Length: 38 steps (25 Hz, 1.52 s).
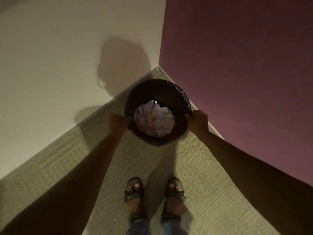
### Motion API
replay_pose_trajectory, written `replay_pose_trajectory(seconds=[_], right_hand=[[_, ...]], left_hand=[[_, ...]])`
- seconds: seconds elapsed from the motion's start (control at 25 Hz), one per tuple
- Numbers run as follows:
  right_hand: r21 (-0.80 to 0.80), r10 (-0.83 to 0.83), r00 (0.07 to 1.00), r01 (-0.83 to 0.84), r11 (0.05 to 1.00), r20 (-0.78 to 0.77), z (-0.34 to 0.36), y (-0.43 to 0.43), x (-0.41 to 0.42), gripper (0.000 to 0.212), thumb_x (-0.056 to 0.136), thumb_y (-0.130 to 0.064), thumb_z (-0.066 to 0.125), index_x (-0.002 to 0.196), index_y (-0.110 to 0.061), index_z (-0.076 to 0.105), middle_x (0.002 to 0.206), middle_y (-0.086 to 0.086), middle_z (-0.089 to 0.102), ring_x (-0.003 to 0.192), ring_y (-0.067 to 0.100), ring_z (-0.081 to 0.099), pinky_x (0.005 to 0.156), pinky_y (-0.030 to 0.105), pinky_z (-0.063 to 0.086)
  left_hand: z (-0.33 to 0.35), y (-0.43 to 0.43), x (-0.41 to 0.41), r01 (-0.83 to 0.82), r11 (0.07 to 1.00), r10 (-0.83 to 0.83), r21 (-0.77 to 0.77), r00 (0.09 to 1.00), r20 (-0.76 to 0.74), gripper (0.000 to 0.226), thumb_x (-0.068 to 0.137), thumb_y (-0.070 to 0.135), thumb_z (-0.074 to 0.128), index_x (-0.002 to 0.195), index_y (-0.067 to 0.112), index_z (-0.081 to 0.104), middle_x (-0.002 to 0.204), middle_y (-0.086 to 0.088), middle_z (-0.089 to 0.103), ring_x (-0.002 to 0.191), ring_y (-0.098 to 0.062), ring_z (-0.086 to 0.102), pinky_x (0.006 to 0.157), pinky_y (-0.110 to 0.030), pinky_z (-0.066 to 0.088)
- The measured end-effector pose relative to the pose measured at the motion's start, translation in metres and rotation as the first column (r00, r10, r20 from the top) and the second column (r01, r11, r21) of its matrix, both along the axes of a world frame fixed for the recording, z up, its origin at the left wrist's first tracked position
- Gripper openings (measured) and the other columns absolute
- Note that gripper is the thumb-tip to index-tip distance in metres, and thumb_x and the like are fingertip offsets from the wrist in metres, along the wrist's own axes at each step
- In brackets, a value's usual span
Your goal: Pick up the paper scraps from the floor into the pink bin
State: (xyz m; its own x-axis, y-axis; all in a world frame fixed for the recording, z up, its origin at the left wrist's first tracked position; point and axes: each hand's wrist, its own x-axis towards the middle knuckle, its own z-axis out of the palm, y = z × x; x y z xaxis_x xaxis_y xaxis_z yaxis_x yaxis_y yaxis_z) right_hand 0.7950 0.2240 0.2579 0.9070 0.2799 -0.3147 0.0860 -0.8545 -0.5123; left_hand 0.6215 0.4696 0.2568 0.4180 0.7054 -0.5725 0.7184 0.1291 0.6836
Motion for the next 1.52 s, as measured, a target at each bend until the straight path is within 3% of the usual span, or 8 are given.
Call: replay_pose_trajectory(seconds=[0.2, 0.52, 0.76, 0.96, 1.12, 1.28, 1.4, 1.52], right_hand=[[-0.026, -0.005, 1.000, 0.005, 1.000, -0.015, -0.029, 0.010, 0.010, 0.029, 0.094, -0.016, 0.058, 0.088, 0.011, 0.065, 0.095, 0.030, 0.067, 0.091, 0.038, 0.064, 0.065, 0.023, 0.023], [-0.099, 0.027, 0.999, -0.029, 0.995, -0.017, -0.057, 0.003, 0.010, 0.031, 0.095, -0.021, 0.056, 0.094, 0.009, 0.064, 0.102, 0.027, 0.066, 0.097, 0.040, 0.062, 0.072, 0.033, 0.035], [-0.048, 0.009, 1.000, -0.010, 0.999, -0.027, -0.067, -0.006, 0.000, 0.022, 0.094, -0.012, 0.057, 0.093, 0.009, 0.064, 0.099, 0.028, 0.067, 0.094, 0.041, 0.063, 0.060, 0.019, 0.019], [-0.001, -0.042, 0.999, 0.042, 0.999, -0.020, -0.066, -0.003, -0.007, 0.020, 0.095, -0.007, 0.056, 0.101, 0.011, 0.062, 0.101, 0.030, 0.066, 0.096, 0.042, 0.063, 0.060, 0.017, 0.022], [-0.026, -0.028, 0.995, 0.025, 0.999, -0.097, -0.065, -0.002, -0.009, 0.022, 0.095, -0.010, 0.055, 0.107, 0.008, 0.059, 0.107, 0.027, 0.066, 0.102, 0.040, 0.063, 0.066, 0.021, 0.029], [-0.151, 0.023, 0.999, -0.019, 0.988, 0.025, -0.054, 0.004, -0.019, 0.048, 0.100, -0.031, 0.047, 0.132, 0.005, 0.044, 0.126, 0.025, 0.055, 0.111, 0.041, 0.057, 0.085, 0.042, 0.048], [-0.204, 0.220, 0.943, -0.171, 0.964, 0.249, -0.042, 0.010, -0.032, 0.057, 0.102, -0.038, 0.038, 0.140, 0.004, 0.039, 0.139, 0.026, 0.048, 0.128, 0.040, 0.048, 0.104, 0.046, 0.042], [-0.201, 0.424, 0.853, -0.378, 0.904, 0.304, -0.046, 0.024, -0.045, 0.059, 0.103, -0.037, 0.035, 0.145, 0.004, 0.035, 0.151, 0.027, 0.036, 0.143, 0.039, 0.031, 0.117, 0.048, 0.028]], left_hand=[[-0.032, 0.006, 0.012, 0.019, 0.997, -0.017, 0.069, 0.999, -0.031, 0.022, 0.075, 0.012, 0.076, 0.065, -0.006, 0.066, 0.069, -0.027, 0.068, 0.066, -0.043, 0.069, 0.061, -0.062, 0.056], [-0.049, -0.001, 0.020, 0.090, 0.988, -0.074, 0.127, 0.989, -0.130, 0.031, 0.077, 0.012, 0.076, 0.051, 0.015, 0.060, 0.068, -0.023, 0.070, 0.066, -0.037, 0.071, 0.066, -0.054, 0.059], [-0.053, -0.009, 0.023, 0.187, 0.963, -0.152, 0.196, 0.971, -0.183, 0.028, 0.078, 0.014, 0.075, 0.055, 0.005, 0.062, 0.064, -0.019, 0.069, 0.064, -0.035, 0.070, 0.065, -0.046, 0.059], [-0.059, -0.011, 0.020, 0.166, 0.972, -0.144, 0.168, 0.980, -0.136, 0.021, 0.082, 0.013, 0.073, 0.074, -0.006, 0.072, 0.071, -0.022, 0.071, 0.067, -0.035, 0.070, 0.066, -0.029, 0.054], [-0.073, -0.009, 0.007, 0.158, 0.980, -0.142, 0.122, 0.982, -0.125, 0.027, 0.078, 0.022, 0.075, 0.069, -0.003, 0.069, 0.068, -0.023, 0.069, 0.064, -0.038, 0.070, 0.064, -0.055, 0.058], [-0.065, -0.014, 0.001, 0.118, 0.991, -0.109, 0.055, 0.982, -0.153, 0.046, 0.079, 0.045, 0.064, 0.086, 0.000, 0.070, 0.084, -0.022, 0.072, 0.077, -0.036, 0.071, 0.075, -0.051, 0.059], [-0.034, -0.031, 0.004, 0.298, 0.892, -0.212, 0.340, 0.940, -0.266, 0.047, 0.096, 0.036, 0.053, 0.127, 0.001, 0.055, 0.124, -0.019, 0.060, 0.113, -0.034, 0.058, 0.091, -0.042, 0.049], [-0.021, -0.045, 0.007, 0.516, 0.615, -0.452, 0.597, 0.850, -0.269, 0.048, 0.099, 0.027, 0.045, 0.140, 0.001, 0.040, 0.140, -0.021, 0.048, 0.129, -0.036, 0.046, 0.105, -0.048, 0.041]])
